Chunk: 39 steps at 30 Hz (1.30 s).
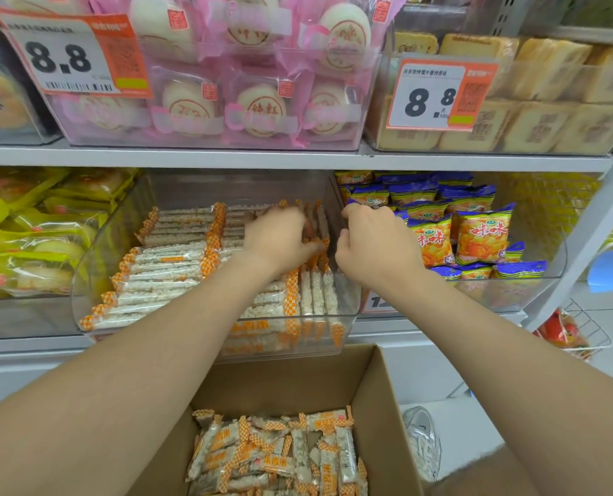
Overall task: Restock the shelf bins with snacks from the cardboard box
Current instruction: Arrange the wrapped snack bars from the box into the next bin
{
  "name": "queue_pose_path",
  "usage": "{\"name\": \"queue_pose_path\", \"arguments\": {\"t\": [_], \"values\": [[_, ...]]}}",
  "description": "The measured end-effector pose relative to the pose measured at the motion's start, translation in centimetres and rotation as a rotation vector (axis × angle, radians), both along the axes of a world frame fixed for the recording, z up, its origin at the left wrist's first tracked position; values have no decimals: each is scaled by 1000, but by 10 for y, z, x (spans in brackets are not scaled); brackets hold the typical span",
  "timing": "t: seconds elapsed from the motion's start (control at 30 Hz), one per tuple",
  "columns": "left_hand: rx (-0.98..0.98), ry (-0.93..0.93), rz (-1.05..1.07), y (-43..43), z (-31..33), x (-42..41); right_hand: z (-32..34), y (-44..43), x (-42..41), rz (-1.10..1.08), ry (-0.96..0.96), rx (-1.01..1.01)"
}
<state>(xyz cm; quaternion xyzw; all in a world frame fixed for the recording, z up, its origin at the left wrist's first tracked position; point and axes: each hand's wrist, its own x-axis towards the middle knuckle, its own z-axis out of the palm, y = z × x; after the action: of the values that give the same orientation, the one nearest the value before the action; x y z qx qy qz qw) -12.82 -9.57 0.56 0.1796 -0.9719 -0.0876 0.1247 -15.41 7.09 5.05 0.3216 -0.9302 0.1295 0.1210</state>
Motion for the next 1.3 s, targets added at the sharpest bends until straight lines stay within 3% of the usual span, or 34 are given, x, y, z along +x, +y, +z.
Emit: {"name": "queue_pose_path", "arguments": {"t": [0.1, 0.27, 0.47, 0.9, 1.0, 1.1, 1.17, 1.3], "values": [[-79, 27, 70, 8, -2, -5, 1, 0, 3, -4, 28, 44], [100, 86, 100, 10, 1, -6, -1, -1, 1, -7, 41, 44], [114, -182, 154, -7, 23, 17, 1, 0, -1, 18, 29, 42], [69, -80, 355, 9, 4, 6, 1, -1, 6, 11, 76, 59], [106, -84, 265, 4, 2, 6, -2, -1, 4, 2, 81, 38], [137, -40, -19, 2, 1, 11, -4, 0, 3, -3, 70, 27], [67, -117, -127, 4, 4, 16, -7, 2, 1, 17, 49, 17], [114, -256, -189, 3, 14, 34, -6, 12, 10, 55, -21, -12]]}}
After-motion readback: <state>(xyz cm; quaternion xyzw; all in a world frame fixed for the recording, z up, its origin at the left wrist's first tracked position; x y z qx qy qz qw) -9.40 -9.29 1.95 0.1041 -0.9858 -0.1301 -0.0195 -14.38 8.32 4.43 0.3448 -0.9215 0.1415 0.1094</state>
